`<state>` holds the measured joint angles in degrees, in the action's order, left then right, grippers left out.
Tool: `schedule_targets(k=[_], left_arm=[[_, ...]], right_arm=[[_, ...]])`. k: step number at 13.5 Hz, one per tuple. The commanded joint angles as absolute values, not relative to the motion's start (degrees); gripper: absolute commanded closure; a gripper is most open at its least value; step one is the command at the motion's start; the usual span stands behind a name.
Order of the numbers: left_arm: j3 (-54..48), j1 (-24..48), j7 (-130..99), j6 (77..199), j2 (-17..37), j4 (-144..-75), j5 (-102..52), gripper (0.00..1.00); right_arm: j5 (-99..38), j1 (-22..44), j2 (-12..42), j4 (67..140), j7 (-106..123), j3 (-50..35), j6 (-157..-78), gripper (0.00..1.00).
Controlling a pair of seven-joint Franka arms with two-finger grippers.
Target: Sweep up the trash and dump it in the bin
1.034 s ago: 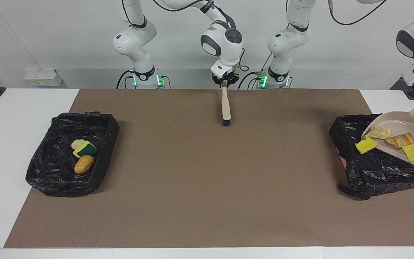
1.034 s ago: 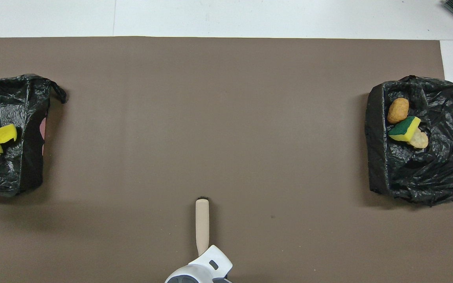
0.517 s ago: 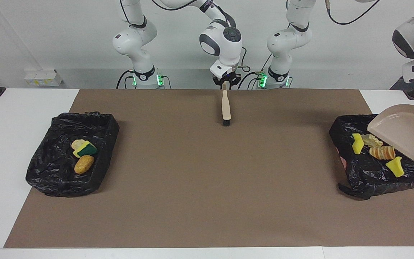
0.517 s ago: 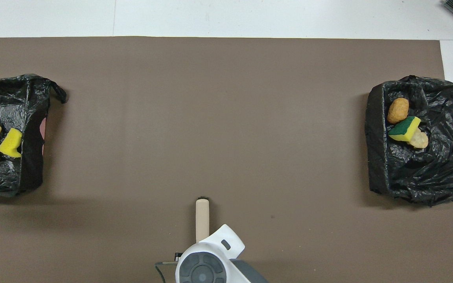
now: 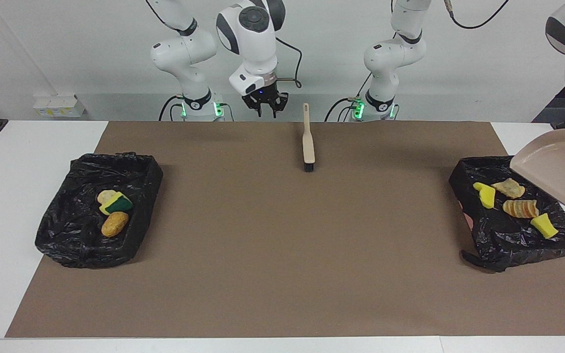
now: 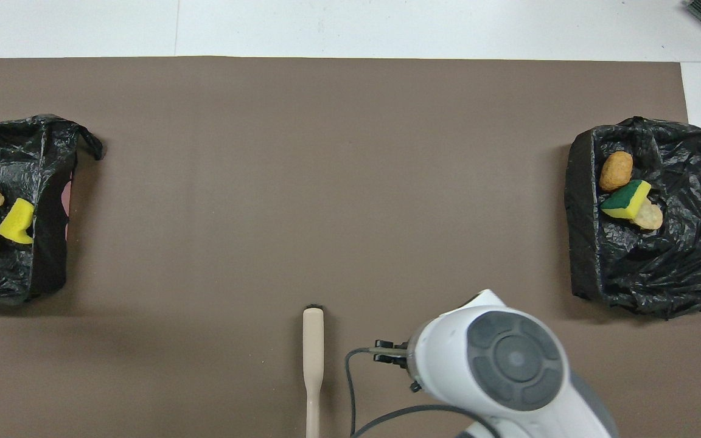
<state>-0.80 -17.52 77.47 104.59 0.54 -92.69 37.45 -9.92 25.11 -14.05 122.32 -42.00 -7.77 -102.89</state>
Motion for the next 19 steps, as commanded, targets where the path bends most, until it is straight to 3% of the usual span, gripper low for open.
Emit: schedule_targets(k=[1,3,6,11,14,16,19], left_arm=[[0.18,-17.84,74.73,103.18,0.97,-89.74,23.41,1.0],[0.18,-17.58,64.57,101.62,-0.43,-92.09,17.27,1.0],[-0.79,-14.17,43.23,100.55,-3.86,-98.33,9.34,1.0],[-0.7,6.02,8.24,97.82,-5.54,-103.96,2.66,1.0],[-0.79,18.07,-7.34,105.6,-5.28,-109.49,-1.3,1.0],[-0.7,23.7,-17.09,114.57,-3.79,-113.36,-5.34,1.0],[-0.53,32.75,-27.65,123.2,6.3,-112.85,-6.15,1.0]], right_arm=[[-8.79,14.8,-14.77,117.53,-37.47,-8.35,-99.15,0.23],[-8.53,8.82,-13.89,113.23,-30.62,-8.35,-97.57,0.0],[-2.93,4.66,-9.69,104.89,-27.17,-8.44,-94.84,0.0],[2.02,0.8,-3.8,93.19,-21.72,-8.35,-90.2,0.0],[5.7,0.53,-1.14,87.72,-20.92,-8.44,-87.19,0.0],[5.71,-0.43,-1.05,87.45,-19.17,-8.17,-87.27,0.0],[5.19,-0.7,-1.05,85.61,-18.46,-8.17,-85.79,0.0]])
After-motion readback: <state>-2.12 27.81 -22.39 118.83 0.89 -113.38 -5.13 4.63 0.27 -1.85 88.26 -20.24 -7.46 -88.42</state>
